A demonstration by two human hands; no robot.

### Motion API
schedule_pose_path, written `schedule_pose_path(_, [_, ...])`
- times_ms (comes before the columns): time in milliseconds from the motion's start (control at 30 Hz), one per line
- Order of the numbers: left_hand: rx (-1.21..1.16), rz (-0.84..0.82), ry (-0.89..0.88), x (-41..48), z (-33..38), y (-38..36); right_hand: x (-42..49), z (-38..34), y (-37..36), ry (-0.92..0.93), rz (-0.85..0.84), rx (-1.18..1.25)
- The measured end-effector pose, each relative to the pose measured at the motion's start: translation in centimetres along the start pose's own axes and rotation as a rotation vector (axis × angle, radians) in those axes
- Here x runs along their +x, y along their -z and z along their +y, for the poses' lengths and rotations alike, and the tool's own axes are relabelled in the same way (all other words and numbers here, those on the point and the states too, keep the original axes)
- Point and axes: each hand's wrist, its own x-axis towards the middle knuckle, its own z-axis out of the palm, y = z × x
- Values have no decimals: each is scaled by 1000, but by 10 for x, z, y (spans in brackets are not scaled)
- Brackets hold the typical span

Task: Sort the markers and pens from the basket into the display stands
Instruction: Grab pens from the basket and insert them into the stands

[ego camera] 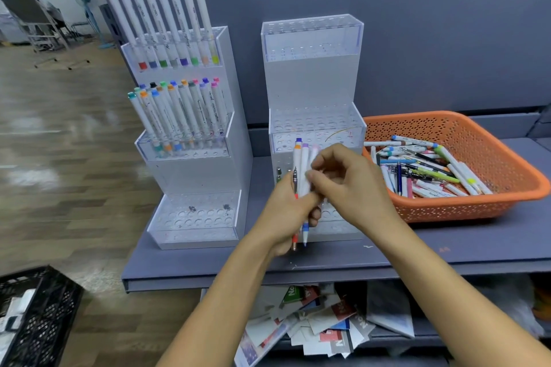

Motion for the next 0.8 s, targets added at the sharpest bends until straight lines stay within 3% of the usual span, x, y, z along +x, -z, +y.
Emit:
schedule_pose_path(100, [-291,114,59,6,2,4,-4,-3,6,173,72,-29])
schedule_pose_path(167, [-446,186,49,10,5,8,-12,-4,8,253,0,35])
schedule_pose_path(267, [-638,271,22,12,14,10,-24,-1,2,240,-201,-4])
schedule_pose_path(400, [-809,306,10,9,22,7,-26,6,-7,159,-270,-60])
schedule_pose_path(467, [-847,302,0,8,21,7,-27,6,-9,150,-232,-12])
schedule_pose_path(800, [-979,358,5,11,19,24,-22,4,10,-166,84,701])
